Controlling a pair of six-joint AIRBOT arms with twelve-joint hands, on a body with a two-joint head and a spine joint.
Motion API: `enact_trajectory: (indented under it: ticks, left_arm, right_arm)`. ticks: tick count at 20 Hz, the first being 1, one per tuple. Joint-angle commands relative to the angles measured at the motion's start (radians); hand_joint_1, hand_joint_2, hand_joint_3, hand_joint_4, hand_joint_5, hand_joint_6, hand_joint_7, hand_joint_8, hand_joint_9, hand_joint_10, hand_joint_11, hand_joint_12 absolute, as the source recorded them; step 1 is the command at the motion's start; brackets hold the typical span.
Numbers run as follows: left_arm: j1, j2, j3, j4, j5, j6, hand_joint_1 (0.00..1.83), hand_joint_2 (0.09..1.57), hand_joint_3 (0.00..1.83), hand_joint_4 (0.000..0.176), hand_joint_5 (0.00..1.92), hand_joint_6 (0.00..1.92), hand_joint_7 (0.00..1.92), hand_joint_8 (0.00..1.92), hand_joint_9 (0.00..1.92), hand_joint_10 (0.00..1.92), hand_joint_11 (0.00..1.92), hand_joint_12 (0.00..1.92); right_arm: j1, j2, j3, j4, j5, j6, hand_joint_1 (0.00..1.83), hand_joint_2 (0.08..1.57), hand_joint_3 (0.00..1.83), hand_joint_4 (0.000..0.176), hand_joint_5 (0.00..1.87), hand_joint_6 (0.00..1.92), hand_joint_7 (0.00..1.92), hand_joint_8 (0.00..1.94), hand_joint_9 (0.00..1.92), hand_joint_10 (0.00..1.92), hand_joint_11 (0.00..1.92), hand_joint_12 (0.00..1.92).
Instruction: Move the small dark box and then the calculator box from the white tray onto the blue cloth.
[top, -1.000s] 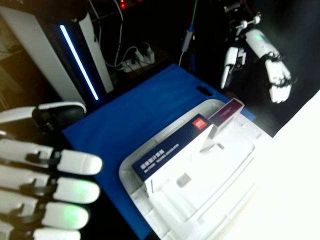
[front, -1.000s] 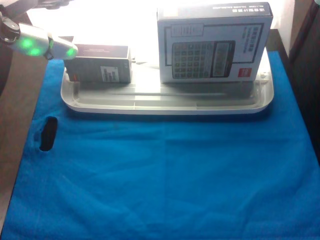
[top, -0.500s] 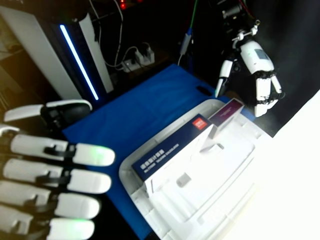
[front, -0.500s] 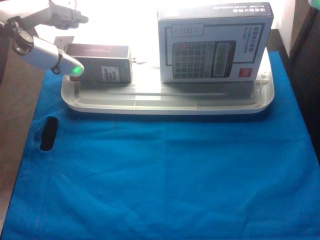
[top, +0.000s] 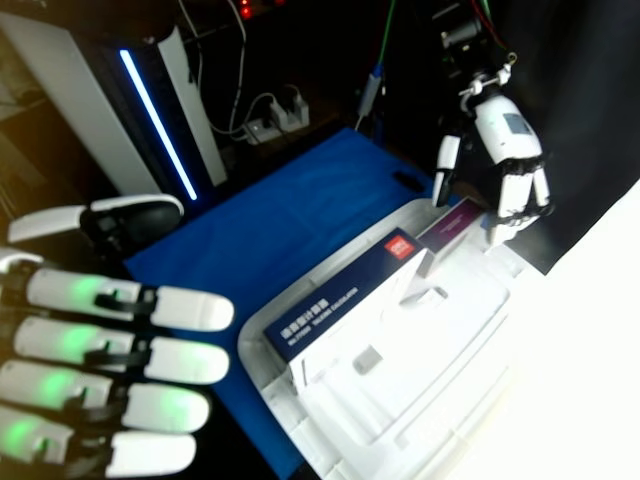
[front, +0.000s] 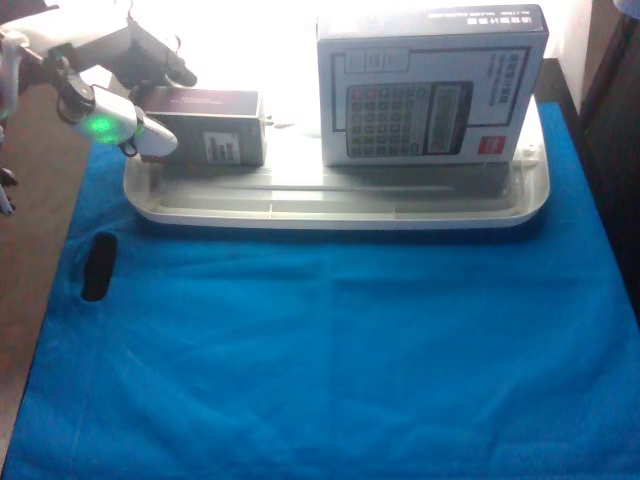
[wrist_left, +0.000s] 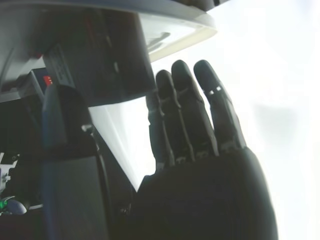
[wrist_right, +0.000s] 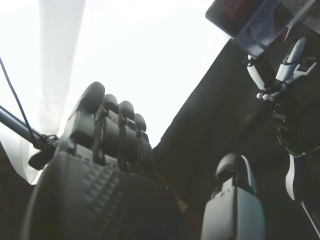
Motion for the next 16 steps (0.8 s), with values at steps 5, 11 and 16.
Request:
enact_trajectory:
  ticks: [5,11,16]
  left_arm:
    - [-0.001,-0.011,0.029,-0.050,-0.118,-0.003,1.19,1.02,0.00,0.000,1.22,0.55,0.97,1.90,1.11,1.92,1.15,1.92]
    - [-0.028,0.084,-0.021,0.022,-0.215,-0.130,1.26,1.10,0.00,0.000,1.26,0.26,0.86,1.37,0.67,1.26,0.44,1.65]
    - [-0.029,0.250,-0.195,0.083,-0.326,-0.135,1.09,1.10,0.00,0.016,1.03,0.88,0.69,1.08,0.33,1.61,0.03,1.91]
  right_arm:
    - [0.020,-0.002,0.005,0.034,0.113,0.018,0.33,0.87,0.00,0.000,0.18,0.00,0.26,0.00,0.20,0.00,0.01,0.54]
    - [0.020,-0.014,0.010,0.034,0.113,0.018,0.34,0.88,0.00,0.000,0.18,0.00,0.26,0.00,0.21,0.00,0.00,0.40]
    - [0.020,-0.023,0.016,0.035,0.113,0.018,0.35,0.90,0.01,0.000,0.19,0.00,0.28,0.01,0.22,0.01,0.02,0.35]
